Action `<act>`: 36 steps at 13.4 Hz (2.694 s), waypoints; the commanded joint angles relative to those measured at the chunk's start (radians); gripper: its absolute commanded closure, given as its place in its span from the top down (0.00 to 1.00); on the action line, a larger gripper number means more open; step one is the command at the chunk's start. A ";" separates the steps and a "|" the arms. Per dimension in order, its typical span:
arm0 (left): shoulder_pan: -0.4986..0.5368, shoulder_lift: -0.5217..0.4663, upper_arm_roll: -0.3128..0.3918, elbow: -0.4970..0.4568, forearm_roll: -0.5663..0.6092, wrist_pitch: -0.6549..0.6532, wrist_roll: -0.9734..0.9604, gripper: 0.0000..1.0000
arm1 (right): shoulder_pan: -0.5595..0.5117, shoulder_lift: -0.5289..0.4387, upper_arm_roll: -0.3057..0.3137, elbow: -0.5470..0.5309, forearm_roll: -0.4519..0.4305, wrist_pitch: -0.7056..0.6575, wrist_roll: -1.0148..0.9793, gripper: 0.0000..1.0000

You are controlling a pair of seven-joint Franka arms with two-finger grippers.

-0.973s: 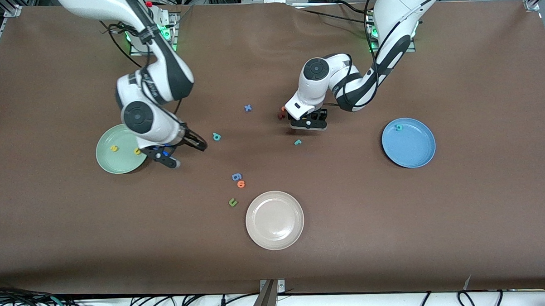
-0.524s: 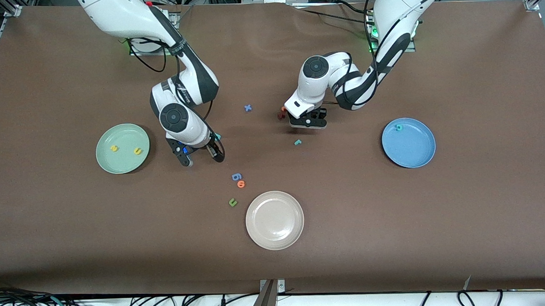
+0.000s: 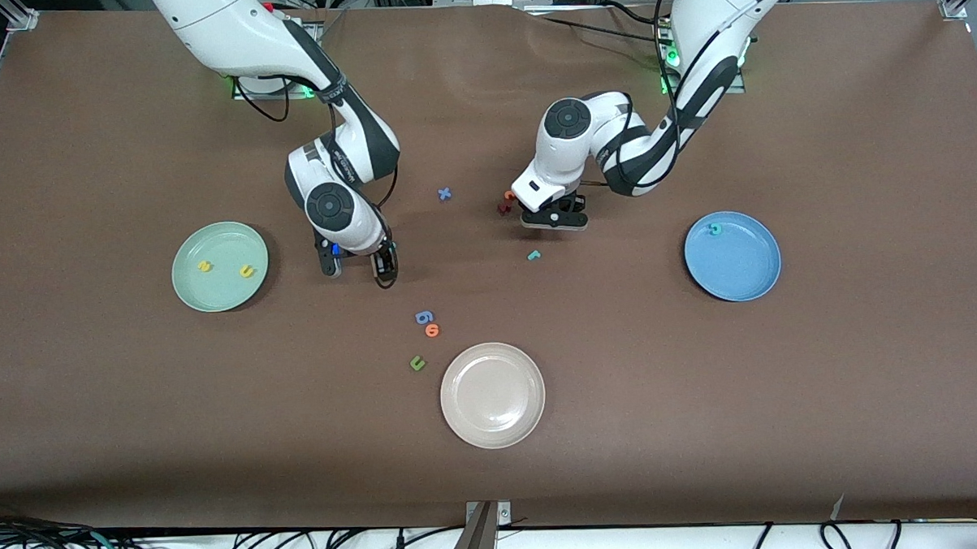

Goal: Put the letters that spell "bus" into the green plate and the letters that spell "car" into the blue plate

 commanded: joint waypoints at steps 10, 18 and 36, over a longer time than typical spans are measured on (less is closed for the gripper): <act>0.418 -0.084 -0.167 0.051 0.020 -0.232 0.497 0.15 | 0.015 -0.084 -0.003 -0.131 -0.003 0.074 0.060 0.73; 0.708 -0.095 -0.201 0.042 0.021 -0.267 0.864 0.15 | 0.015 -0.098 0.000 -0.205 0.005 0.215 0.077 0.73; 0.909 -0.104 -0.456 -0.006 0.015 -0.387 0.613 1.00 | 0.025 -0.109 -0.002 -0.194 0.000 0.207 0.023 0.24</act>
